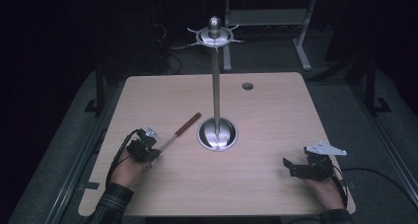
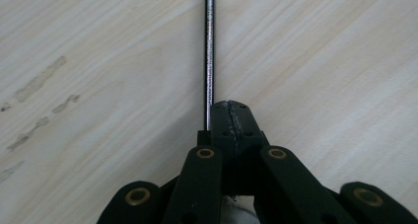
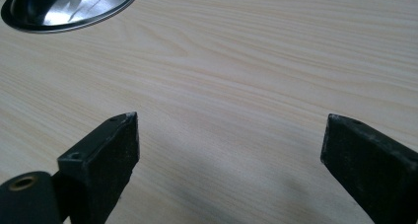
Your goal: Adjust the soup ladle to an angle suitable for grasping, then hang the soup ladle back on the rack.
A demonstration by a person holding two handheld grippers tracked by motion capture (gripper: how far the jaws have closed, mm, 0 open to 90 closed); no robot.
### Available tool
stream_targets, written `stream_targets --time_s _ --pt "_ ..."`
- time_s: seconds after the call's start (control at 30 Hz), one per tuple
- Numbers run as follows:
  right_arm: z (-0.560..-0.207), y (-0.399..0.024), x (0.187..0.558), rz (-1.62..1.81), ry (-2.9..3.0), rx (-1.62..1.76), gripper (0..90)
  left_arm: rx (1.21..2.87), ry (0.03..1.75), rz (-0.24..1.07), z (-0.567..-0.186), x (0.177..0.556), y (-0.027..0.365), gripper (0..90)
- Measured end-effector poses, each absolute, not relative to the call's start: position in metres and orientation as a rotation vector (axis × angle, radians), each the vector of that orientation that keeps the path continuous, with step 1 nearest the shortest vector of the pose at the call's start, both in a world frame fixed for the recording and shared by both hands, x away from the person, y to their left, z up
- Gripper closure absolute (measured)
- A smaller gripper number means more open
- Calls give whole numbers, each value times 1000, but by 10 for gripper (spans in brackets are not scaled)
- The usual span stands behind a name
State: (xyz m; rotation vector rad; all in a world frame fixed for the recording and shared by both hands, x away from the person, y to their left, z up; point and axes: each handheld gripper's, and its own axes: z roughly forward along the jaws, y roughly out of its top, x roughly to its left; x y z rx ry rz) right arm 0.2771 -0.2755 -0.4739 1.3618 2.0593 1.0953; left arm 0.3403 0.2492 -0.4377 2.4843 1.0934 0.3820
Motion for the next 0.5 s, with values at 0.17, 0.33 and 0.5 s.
stream_targets --time_s 0.17,0.33,0.5 --pt "-474 -275 277 1096 2060 1366 71 2478 1100 398 -438 342 252 898" --pt "-474 -275 277 1099 2063 1363 71 2470 1104 397 -437 343 253 898" --pt "-474 -275 277 1099 2063 1364 71 2437 1096 367 -434 344 253 898"
